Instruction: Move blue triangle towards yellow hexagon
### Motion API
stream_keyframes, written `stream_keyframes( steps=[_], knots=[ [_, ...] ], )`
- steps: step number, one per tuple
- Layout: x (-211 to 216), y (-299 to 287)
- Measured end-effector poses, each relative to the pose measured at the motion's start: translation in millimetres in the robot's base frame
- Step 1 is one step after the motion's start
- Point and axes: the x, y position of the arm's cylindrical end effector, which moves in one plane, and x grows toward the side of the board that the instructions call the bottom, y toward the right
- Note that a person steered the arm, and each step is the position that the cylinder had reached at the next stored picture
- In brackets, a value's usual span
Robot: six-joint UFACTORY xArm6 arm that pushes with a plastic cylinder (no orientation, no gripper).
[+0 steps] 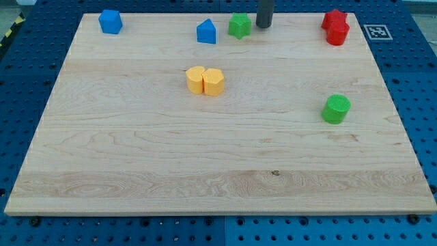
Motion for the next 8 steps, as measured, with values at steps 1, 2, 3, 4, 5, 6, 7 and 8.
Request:
stream_keyframes(
  steps=[1,2,3,4,5,6,7,8],
  knots=[
    [-20,3],
    [-20,3],
    [-20,1],
    [-20,-9],
    [-19,-34],
    [-19,-67],
    [-19,-100],
    [-19,-117]
  ],
)
